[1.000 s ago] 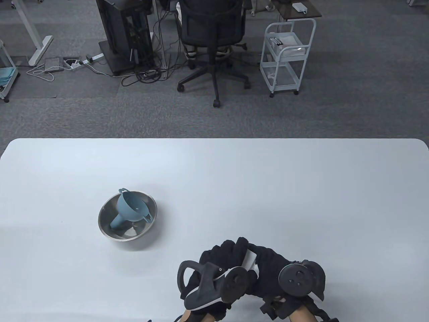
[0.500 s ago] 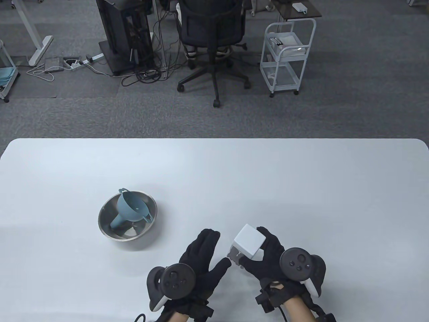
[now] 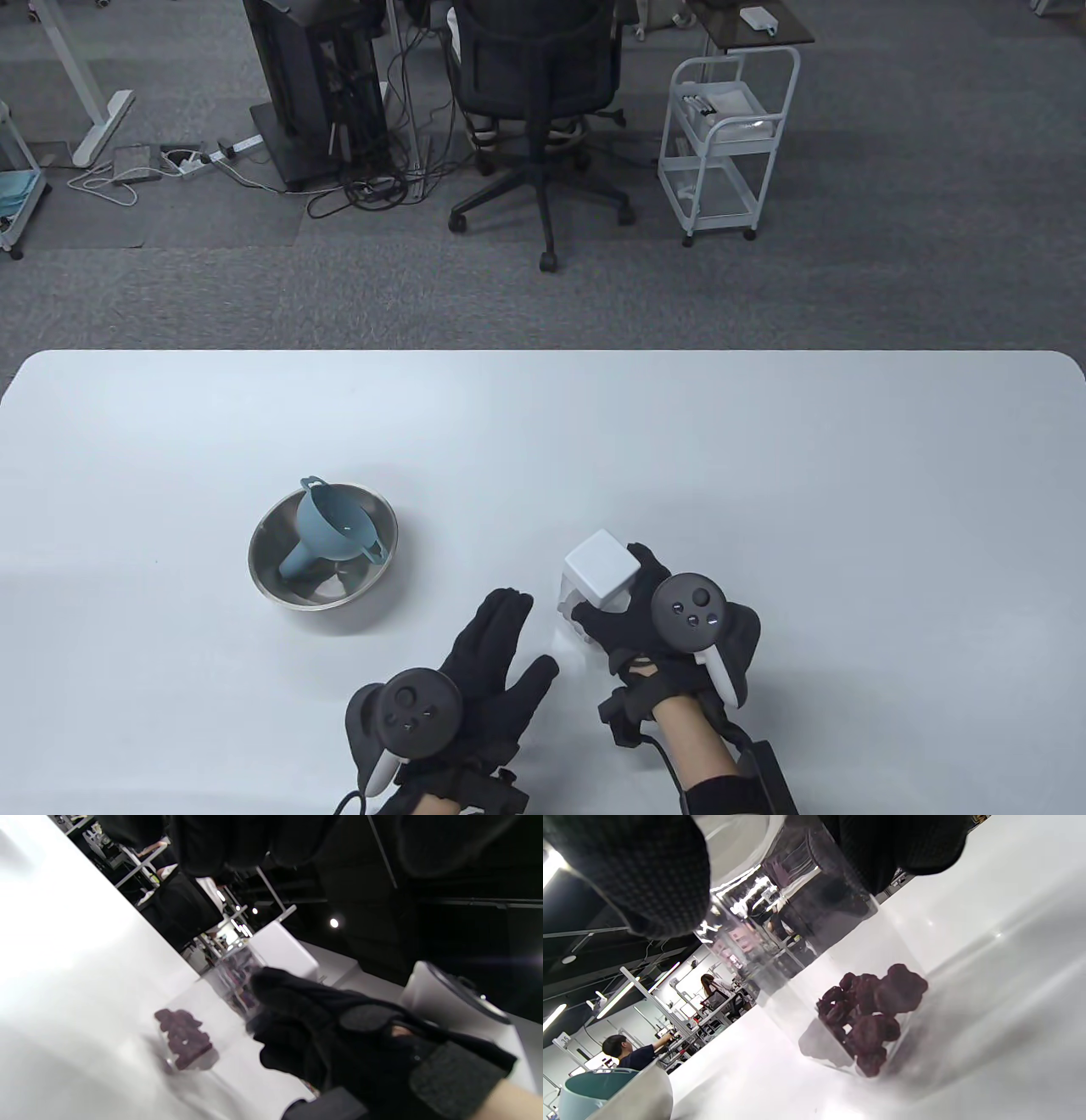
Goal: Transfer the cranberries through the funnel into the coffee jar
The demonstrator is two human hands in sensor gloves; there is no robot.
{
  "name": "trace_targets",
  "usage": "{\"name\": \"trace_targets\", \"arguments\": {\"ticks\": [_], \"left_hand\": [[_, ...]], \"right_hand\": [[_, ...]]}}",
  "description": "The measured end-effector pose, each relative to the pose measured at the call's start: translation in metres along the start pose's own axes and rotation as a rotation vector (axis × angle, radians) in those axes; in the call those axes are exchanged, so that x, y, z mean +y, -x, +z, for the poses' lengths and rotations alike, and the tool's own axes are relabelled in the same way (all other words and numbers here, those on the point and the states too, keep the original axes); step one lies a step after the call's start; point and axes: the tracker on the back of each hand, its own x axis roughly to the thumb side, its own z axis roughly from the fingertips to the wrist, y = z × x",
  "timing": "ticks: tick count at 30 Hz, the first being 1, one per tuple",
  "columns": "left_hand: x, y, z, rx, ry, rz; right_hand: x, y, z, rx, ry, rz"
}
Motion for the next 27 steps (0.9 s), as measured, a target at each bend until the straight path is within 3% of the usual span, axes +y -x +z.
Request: {"name": "trace_targets", "arguments": {"ticks": [8, 14, 18, 27], "left_hand": [[-0.004, 0.009, -0.001, 0.054, 0.025, 0.014], [-0.003, 0.01, -0.001, 0.05, 0.029, 0.016], [0.0, 0.01, -0.001, 0.031, 0.019, 0.038], [-0.002, 0.015, -0.003, 0.055, 0.101, -0.009]], "right_hand": [[0.011, 0.0, -0.001, 0.024, -0.007, 0.035], [0.008, 0.004, 0.001, 0.059, -0.107, 0.006], [-0.01, 0.012, 0.005, 0.013, -0.2, 0.022], [-0.055, 0.023, 0.03, -0.203, -0.196, 0.008]]}}
